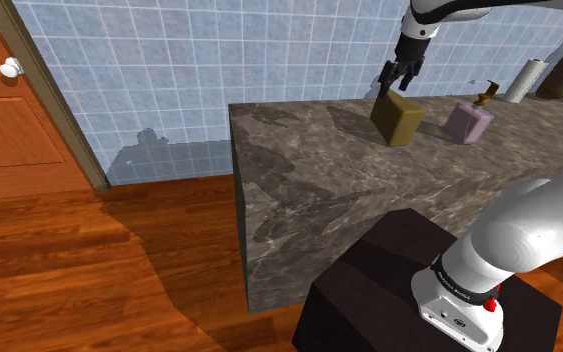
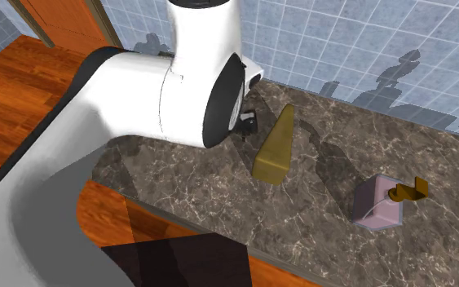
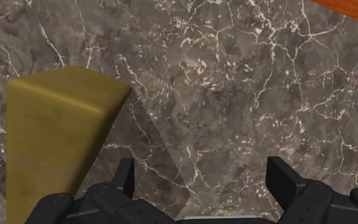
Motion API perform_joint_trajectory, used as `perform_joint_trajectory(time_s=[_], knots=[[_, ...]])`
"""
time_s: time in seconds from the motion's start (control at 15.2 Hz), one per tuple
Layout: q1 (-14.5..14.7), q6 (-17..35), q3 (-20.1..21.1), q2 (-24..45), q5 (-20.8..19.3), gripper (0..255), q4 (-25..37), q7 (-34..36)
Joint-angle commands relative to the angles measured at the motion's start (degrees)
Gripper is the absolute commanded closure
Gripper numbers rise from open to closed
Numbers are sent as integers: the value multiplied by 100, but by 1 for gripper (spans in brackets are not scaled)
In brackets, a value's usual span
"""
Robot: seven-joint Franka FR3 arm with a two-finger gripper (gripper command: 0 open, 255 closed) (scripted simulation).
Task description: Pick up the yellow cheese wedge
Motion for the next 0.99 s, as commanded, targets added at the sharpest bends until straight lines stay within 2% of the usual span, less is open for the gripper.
perform_joint_trajectory(time_s=[0.0,0.59,0.86,0.92], knots=[[-55,116,-198,384,84,0,254,-141],[-398,350,-951,2198,869,0,1613,-897],[-671,291,-1141,3021,1340,0,2321,-1228],[-677,364,-1134,3035,1348,0,2261,-1235]])
